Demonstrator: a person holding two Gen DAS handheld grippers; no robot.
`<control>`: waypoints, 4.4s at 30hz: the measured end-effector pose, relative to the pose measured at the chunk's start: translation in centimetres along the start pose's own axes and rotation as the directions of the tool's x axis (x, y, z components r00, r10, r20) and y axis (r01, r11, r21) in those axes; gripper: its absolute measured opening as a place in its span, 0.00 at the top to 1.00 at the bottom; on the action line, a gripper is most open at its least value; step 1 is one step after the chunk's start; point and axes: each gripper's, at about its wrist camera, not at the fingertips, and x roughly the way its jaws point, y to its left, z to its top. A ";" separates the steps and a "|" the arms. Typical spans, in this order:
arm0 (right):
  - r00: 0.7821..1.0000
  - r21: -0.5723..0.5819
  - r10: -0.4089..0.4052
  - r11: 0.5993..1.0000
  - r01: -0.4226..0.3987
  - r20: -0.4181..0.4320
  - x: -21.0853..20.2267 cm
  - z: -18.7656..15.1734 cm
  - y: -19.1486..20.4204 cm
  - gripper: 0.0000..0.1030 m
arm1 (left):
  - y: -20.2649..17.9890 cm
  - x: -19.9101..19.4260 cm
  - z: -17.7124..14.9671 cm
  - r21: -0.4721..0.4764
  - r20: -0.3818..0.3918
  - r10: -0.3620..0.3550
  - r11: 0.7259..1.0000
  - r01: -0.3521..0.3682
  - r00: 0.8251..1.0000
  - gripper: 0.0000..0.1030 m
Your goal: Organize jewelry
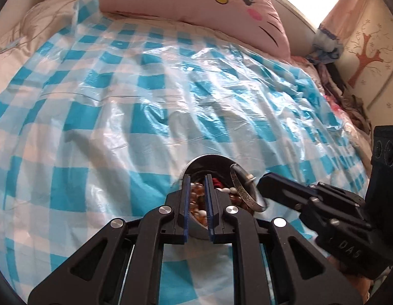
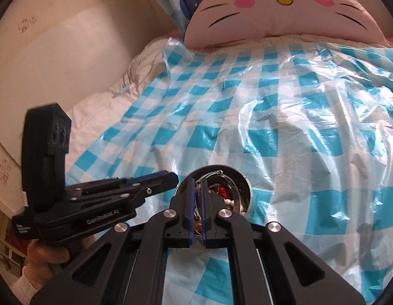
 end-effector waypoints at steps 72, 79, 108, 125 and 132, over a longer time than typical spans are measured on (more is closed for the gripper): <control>0.780 0.118 -0.510 0.855 0.504 0.362 -16.9 -17.2 3.8 0.07 | -6.9 -13.7 -16.7 0.185 0.218 0.236 0.943 -0.277 0.947 0.07; 0.780 0.120 -0.510 0.855 0.504 0.362 -16.8 -17.2 3.9 0.07 | -6.9 -13.7 -16.7 0.183 0.217 0.235 0.944 -0.276 0.947 0.07; 0.781 0.120 -0.510 0.856 0.503 0.360 -16.8 -17.2 3.9 0.07 | -6.8 -13.8 -16.6 0.182 0.215 0.233 0.945 -0.274 0.948 0.07; 0.781 0.118 -0.510 0.856 0.504 0.360 -16.8 -17.1 3.8 0.07 | -6.7 -13.8 -16.5 0.182 0.215 0.233 0.945 -0.273 0.949 0.07; 0.782 0.118 -0.510 0.856 0.504 0.360 -16.8 -17.1 3.8 0.07 | -6.7 -13.7 -16.5 0.180 0.214 0.231 0.946 -0.271 0.949 0.07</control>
